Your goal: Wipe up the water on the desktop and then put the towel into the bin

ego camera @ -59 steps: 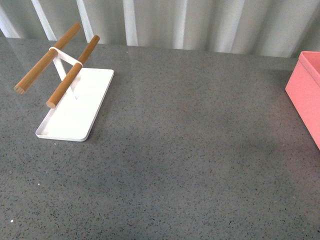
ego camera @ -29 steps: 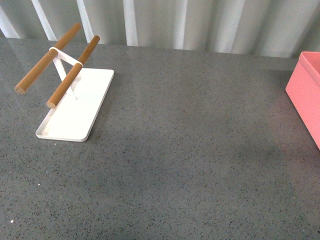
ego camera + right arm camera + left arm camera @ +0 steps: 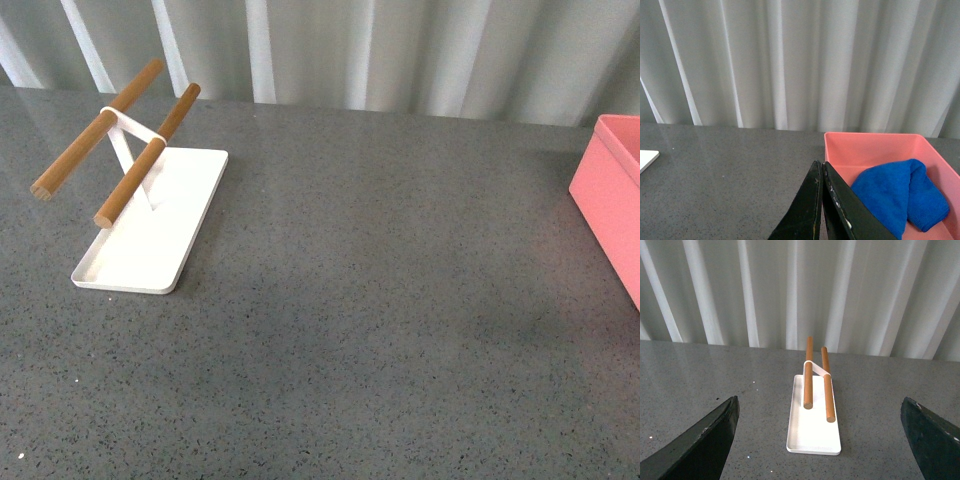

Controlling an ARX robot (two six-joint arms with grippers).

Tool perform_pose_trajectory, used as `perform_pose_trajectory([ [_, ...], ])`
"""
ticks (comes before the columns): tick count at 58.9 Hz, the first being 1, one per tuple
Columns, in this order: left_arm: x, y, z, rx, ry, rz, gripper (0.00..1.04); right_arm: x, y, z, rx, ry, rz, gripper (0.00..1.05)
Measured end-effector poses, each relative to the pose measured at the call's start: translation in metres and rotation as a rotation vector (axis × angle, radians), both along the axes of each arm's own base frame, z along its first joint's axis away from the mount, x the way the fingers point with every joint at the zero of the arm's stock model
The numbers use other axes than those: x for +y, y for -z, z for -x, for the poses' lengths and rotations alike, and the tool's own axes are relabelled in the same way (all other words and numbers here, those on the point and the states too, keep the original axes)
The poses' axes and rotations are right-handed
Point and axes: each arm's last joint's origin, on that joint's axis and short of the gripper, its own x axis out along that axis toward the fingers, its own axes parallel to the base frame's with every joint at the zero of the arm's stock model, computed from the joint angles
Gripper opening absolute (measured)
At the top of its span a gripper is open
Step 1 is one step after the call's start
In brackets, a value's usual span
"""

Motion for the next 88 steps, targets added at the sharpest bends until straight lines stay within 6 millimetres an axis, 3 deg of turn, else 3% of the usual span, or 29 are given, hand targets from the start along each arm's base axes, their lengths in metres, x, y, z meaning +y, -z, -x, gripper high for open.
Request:
perform_pose_trajectory([
  [21,0.000,0.000,0.000,0.000,0.000,0.000,0.98,0.000,0.003,0.016,0.007,0.000,-0.001,0.03],
  [36,0.000,0.000,0.000,-0.001,0.000,0.000,0.98,0.000,0.004,0.016,0.007,0.000,0.000,0.03],
  [39,0.000,0.000,0.000,-0.001,0.000,0.000,0.98,0.000,0.004,0.016,0.007,0.000,0.000,0.10],
  [45,0.000,0.000,0.000,-0.001,0.000,0.000,0.98,0.000,0.004,0.016,0.007,0.000,0.000,0.35],
  [58,0.000,0.000,0.000,-0.001,0.000,0.000,0.98,0.000,0.004,0.016,0.007,0.000,0.000,0.72],
  [65,0.000,0.000,0.000,-0.001,0.000,0.000,0.98,0.000,0.004,0.016,0.007,0.000,-0.002,1.00],
  [88,0.000,0.000,0.000,-0.001,0.000,0.000,0.98,0.000,0.004,0.016,0.007,0.000,-0.004,0.98],
])
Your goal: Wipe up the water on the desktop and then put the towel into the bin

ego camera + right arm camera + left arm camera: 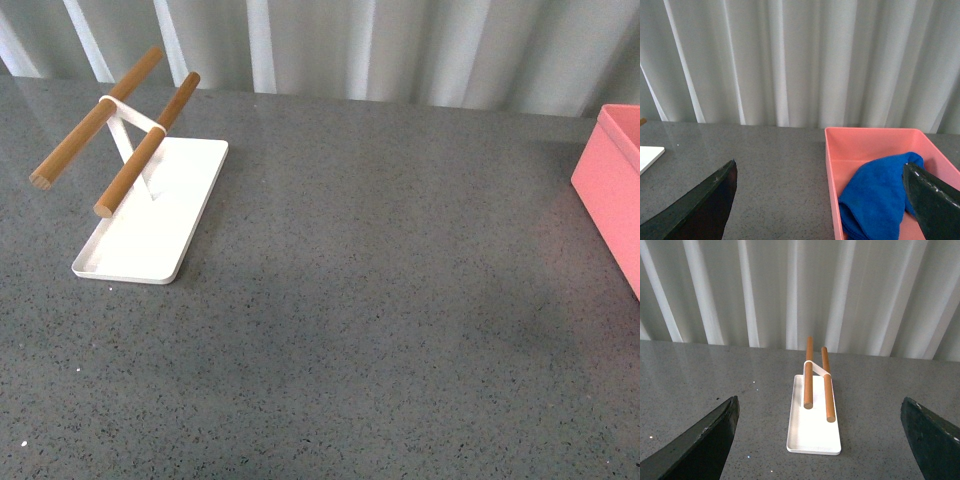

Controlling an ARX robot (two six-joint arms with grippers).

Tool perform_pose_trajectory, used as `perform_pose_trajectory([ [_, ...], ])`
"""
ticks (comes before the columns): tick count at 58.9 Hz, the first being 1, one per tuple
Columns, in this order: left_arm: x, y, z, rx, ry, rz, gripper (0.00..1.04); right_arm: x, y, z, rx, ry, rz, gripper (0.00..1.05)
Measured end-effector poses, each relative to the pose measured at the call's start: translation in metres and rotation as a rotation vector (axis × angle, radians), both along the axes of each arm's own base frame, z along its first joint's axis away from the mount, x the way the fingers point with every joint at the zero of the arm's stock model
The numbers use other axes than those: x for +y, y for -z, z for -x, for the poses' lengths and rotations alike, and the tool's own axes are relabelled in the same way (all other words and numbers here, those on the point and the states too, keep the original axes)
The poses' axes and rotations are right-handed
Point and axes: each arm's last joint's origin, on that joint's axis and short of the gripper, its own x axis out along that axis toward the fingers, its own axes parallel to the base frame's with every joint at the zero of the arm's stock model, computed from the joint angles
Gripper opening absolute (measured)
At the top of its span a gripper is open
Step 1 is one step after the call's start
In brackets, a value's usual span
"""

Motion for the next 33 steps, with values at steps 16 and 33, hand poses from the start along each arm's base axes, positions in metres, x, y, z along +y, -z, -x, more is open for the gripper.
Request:
perform_pose_trajectory([
  [16,0.0000,0.0000,0.0000,0.000,0.000,0.000,0.98,0.0000,0.0000,0.0000,0.000,0.000,0.000,0.98],
  [33,0.0000,0.0000,0.0000,0.000,0.000,0.000,0.98,0.0000,0.0000,0.0000,0.000,0.000,0.000,0.98],
])
